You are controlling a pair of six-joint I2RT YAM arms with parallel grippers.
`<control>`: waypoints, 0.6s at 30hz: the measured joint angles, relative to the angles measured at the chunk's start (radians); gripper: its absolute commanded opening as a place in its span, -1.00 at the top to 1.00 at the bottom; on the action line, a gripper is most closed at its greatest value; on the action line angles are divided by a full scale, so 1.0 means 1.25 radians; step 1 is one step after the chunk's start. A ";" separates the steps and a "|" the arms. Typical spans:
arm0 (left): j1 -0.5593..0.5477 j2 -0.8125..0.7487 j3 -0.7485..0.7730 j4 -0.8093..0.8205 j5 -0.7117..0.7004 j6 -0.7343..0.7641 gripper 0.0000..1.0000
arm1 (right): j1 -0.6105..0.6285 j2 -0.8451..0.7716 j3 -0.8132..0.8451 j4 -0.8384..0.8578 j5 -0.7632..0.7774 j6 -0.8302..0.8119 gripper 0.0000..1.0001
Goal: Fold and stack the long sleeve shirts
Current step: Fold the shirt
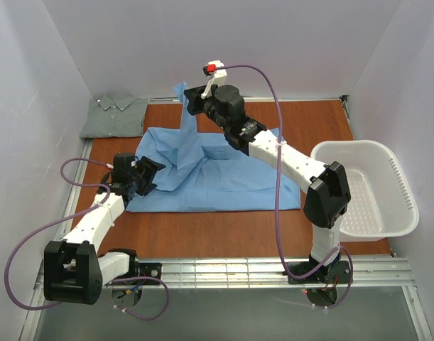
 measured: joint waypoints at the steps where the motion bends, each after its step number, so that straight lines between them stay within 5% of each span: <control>1: 0.000 -0.001 -0.006 0.009 0.003 -0.006 -0.65 | -0.001 0.000 0.000 0.000 0.006 0.001 0.97; 18: 0.000 0.020 -0.070 0.052 0.020 -0.065 -0.65 | -0.039 0.000 0.018 0.033 0.084 0.065 0.97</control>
